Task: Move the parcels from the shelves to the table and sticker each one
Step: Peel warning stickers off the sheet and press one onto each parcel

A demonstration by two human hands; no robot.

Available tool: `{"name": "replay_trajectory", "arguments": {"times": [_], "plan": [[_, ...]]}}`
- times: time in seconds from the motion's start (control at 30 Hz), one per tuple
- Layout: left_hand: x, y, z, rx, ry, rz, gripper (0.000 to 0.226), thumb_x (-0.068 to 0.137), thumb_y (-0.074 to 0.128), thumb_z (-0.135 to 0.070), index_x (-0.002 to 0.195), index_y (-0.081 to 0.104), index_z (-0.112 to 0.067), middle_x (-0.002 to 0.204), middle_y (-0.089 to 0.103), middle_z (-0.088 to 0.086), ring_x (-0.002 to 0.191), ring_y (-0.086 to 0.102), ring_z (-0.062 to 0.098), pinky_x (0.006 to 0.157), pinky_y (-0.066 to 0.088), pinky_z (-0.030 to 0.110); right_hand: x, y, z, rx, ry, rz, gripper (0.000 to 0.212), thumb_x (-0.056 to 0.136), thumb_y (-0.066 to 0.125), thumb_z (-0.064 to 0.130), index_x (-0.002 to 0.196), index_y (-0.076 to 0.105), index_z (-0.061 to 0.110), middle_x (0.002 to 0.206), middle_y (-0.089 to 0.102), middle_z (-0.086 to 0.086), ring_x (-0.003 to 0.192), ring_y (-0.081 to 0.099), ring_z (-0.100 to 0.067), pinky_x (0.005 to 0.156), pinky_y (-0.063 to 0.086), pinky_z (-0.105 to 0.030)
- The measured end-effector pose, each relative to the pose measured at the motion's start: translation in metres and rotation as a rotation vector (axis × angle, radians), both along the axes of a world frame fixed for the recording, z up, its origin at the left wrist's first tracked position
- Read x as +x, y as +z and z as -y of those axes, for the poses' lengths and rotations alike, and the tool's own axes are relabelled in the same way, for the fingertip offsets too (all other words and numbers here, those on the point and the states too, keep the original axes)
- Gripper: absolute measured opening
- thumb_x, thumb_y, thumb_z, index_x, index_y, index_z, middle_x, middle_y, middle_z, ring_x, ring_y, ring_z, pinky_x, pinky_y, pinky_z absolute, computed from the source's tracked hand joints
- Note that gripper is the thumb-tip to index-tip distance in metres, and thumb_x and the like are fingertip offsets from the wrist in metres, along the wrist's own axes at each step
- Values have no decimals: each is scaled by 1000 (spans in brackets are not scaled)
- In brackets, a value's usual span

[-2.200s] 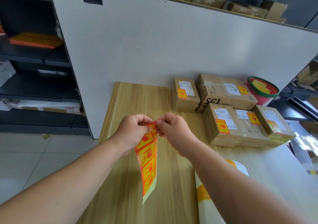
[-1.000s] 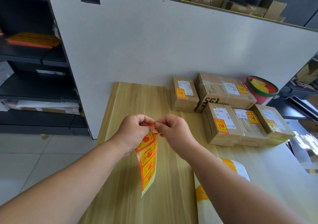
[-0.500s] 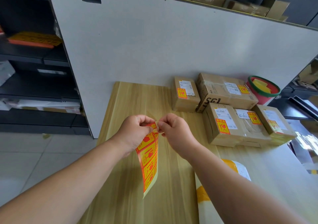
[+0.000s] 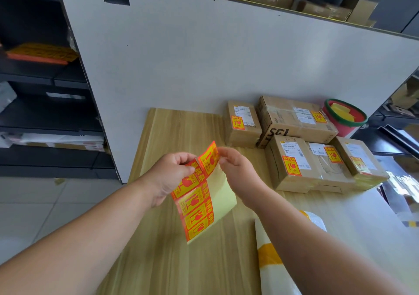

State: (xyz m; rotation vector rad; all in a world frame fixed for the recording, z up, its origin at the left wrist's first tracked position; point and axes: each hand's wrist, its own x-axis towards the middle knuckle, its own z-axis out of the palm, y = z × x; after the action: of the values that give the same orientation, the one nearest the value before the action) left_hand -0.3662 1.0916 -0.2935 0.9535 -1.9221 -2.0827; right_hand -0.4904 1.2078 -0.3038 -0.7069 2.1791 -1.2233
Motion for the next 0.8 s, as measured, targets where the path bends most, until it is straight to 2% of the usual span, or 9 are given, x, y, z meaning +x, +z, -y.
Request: {"name": "replay_trajectory", "arguments": {"times": [0.07,0.13,0.23,0.43,0.47,0.53,0.6,0.7,0.8], "plan": [[1,0,3,26,-41,3,27,92,50,6,95,65,-16,85,70,6,72,64,16,70,53,29,-6,-2,-1,18,-17,66,45,99,43,18,144,40,26,140,49,4,129,45,-16,108,37,-41],[1,-1,7,45,-55,-2,28,92,50,7,96,65,-16,84,70,5,68,65,13,65,55,26,-12,-1,-2,31,-21,144,48,97,43,10,143,41,23,136,53,4,121,50,-14,98,42,-32],[1,-3,14,4,-21,2,29,91,50,8,95,66,-15,80,66,3,62,61,10,58,52,21,-16,5,-9,66,-15,157,33,92,45,0,116,62,17,105,67,-1,97,62,-18,74,48,-26],[0,-5,19,-149,-17,90,24,90,55,3,98,67,-16,86,63,2,69,58,13,62,49,22,-16,4,-14,61,-42,125,16,93,55,7,90,65,19,97,69,-5,94,64,-23,84,52,-37],[-1,-7,19,-265,-11,130,21,89,58,-2,102,66,-17,91,63,3,73,59,14,62,49,21,-15,4,-15,54,-53,123,15,93,56,8,89,65,17,96,69,-5,92,63,-22,81,52,-35],[-1,-12,21,-751,27,295,30,86,65,-17,115,62,-21,109,61,4,95,58,20,78,48,27,-14,4,-15,42,-71,117,12,93,57,10,87,65,15,96,68,-6,89,61,-20,75,49,-32],[-2,-10,16,-1155,119,274,36,83,67,-23,119,61,-22,115,59,3,109,52,26,92,39,38,-12,6,-15,30,-79,125,11,93,58,12,85,65,15,95,68,-6,88,60,-19,70,47,-29],[-12,0,-2,-1282,18,48,28,82,58,-28,107,69,-21,105,65,1,103,55,27,89,38,39,-7,9,-12,-17,-57,134,13,92,60,13,82,67,16,86,69,-4,78,63,-18,70,51,-33],[-21,1,-17,-1130,-105,55,30,89,55,-29,114,67,-19,109,66,2,105,56,25,91,43,37,2,13,-9,-81,-9,156,19,92,60,12,76,68,21,73,67,-2,65,60,-16,65,50,-33]]}}
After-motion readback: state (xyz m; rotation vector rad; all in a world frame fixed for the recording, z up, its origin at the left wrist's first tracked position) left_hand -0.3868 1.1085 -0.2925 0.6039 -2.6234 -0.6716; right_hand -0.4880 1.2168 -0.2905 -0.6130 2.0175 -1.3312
